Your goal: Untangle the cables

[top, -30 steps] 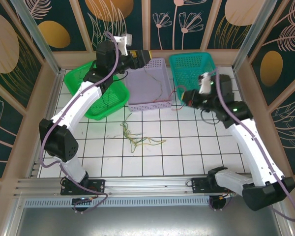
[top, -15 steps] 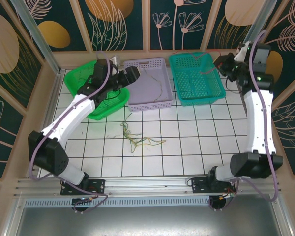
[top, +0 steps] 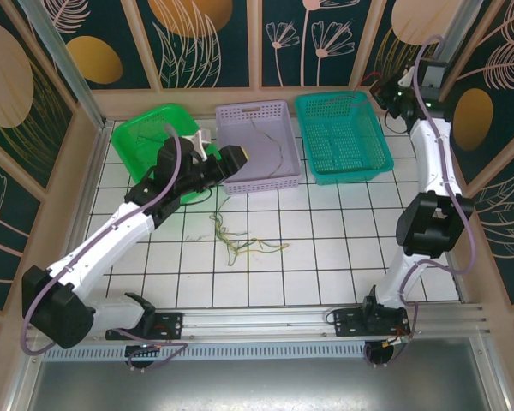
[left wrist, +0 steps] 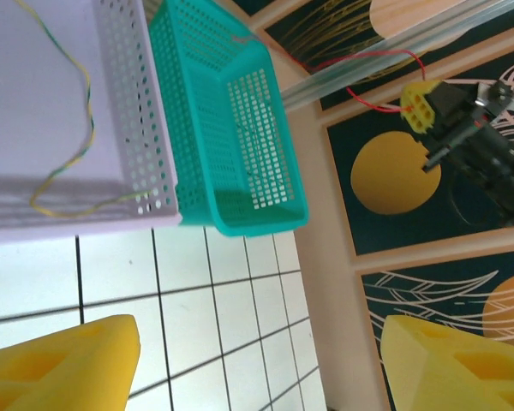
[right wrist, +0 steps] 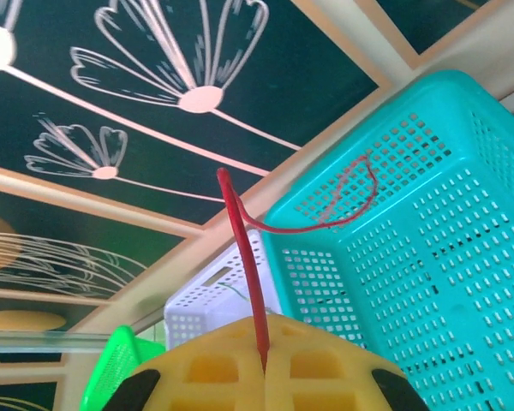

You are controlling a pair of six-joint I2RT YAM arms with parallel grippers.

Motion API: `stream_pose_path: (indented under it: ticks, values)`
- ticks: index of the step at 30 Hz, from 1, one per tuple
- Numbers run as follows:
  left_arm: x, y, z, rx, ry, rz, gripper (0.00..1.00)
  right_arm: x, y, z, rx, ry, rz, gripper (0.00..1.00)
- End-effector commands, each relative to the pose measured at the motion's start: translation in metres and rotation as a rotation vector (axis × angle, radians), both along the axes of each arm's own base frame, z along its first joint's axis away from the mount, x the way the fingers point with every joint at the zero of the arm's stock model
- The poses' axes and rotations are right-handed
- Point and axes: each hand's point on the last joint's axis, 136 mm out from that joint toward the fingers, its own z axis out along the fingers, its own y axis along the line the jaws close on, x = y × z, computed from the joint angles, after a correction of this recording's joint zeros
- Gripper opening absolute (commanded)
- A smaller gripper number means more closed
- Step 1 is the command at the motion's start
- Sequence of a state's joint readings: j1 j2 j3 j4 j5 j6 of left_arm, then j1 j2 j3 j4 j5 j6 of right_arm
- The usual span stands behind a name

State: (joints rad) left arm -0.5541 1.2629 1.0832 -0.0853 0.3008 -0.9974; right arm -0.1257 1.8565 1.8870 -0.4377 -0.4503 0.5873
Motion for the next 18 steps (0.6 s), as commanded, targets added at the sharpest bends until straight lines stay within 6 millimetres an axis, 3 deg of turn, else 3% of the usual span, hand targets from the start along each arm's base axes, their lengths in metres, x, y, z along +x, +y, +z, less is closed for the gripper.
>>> stream_pose_path:
  ticks: [1, 3, 6, 8, 10, 12, 14, 18]
  values:
    - [-0.009, 0.002, 0.002, -0.041, 0.003, 0.027, 0.74, 0.006, -0.004, -0.006, -0.009, -0.055, -0.005, 0.00]
    - [-0.014, 0.002, -0.003, -0.040, 0.019, 0.023, 0.74, 0.004, -0.003, -0.037, -0.001, 0.001, 0.003, 0.00]
    - [-0.021, 0.002, -0.015, -0.034, 0.055, 0.021, 0.74, -0.010, 0.002, -0.101, 0.010, 0.142, 0.019, 0.00]
    - [-0.025, 0.003, -0.018, -0.032, 0.077, 0.027, 0.73, -0.023, 0.003, -0.133, 0.004, 0.222, 0.028, 0.12]
    - [-0.031, 0.007, -0.032, -0.021, 0.122, 0.042, 0.71, -0.038, 0.003, -0.146, -0.014, 0.271, 0.031, 0.30]
    - [-0.036, 0.013, -0.046, -0.005, 0.171, 0.066, 0.71, -0.049, 0.001, -0.140, -0.033, 0.270, 0.022, 0.40]
    - [-0.041, 0.020, -0.061, 0.023, 0.217, 0.090, 0.70, -0.057, 0.000, -0.120, -0.059, 0.241, 0.012, 0.46]
    - [-0.053, 0.041, -0.096, 0.132, 0.337, 0.162, 0.68, -0.079, 0.005, -0.069, -0.123, 0.172, -0.005, 0.48]
